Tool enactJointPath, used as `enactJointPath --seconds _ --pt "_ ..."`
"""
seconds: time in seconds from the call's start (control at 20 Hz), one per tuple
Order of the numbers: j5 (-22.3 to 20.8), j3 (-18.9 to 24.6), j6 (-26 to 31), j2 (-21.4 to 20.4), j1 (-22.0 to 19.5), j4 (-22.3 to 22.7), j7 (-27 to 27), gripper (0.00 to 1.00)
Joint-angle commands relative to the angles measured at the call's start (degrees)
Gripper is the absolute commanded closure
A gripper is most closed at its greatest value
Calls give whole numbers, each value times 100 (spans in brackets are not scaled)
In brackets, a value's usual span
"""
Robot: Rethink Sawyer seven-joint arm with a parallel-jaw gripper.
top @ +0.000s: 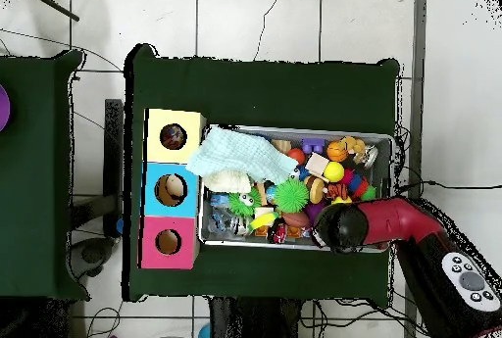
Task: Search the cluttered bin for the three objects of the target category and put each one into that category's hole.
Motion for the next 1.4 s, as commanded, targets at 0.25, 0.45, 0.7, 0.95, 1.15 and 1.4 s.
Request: enactJointPath --seconds 0.25,0.45,0.7,0.95,1.15,1.4 --pt "-471 11 -231 183 384 -296 -481 0" --pt "-456 -58 -140 148 529 -282 -437 100" --pt "-404 -89 -146 82 715 -189 -334 100" --pt "-297 -105 -265 -43 989 -162 15 100" --pt "125 -29 -152 -600 1238 100 331 100" --pt "867 121 100 -1212 1449 286 640 100"
